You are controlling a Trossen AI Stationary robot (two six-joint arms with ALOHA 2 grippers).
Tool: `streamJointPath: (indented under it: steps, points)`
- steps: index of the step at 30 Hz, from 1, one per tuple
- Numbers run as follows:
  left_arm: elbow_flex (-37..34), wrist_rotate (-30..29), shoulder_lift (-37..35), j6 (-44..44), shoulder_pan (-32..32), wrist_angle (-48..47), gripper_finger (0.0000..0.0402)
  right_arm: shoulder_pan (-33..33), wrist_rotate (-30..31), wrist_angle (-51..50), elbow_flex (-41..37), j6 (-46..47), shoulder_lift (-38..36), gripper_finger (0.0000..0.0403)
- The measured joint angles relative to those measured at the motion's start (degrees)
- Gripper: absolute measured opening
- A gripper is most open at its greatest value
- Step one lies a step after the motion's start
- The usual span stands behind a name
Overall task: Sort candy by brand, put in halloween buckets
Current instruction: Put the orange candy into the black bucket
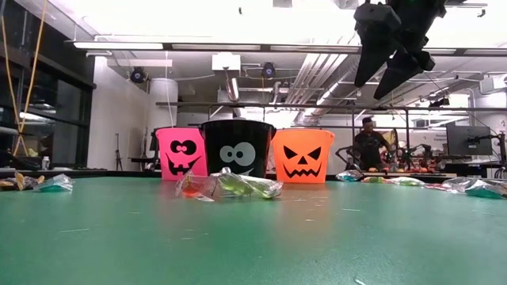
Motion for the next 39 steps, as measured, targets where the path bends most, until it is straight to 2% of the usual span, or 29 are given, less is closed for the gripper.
streamJointPath:
  steps: [15,27,30,35,39]
  points:
    - [0.0,-2.3,0.4,-0.7,2.9,-0.5,0.0146,-1.1,-0.3,0.2,0.0,-1.2,0.0,0.0302]
    - [0.2,-1.7,4.1,-0.6,2.7,4.4,0.0143,-1.1,-0.4,0.2,0.0,-1.2,0.0,0.0302]
    - [0.2,-2.7,3.9,0.6,2.3,4.7,0.0120,-1.1,-0.4,0.2,0.0,-1.2,0.0,0.0302]
    - [0.0,-4.5,2.7,4.4,1.5,5.1,0.0023,-1.1,-0.4,0.2,0.0,-1.2,0.0,0.0302]
    - [-0.2,-5.6,-2.7,6.9,1.2,0.3,0.0022,-1.1,-0.4,0.2,0.0,-0.8,0.0,0.0302]
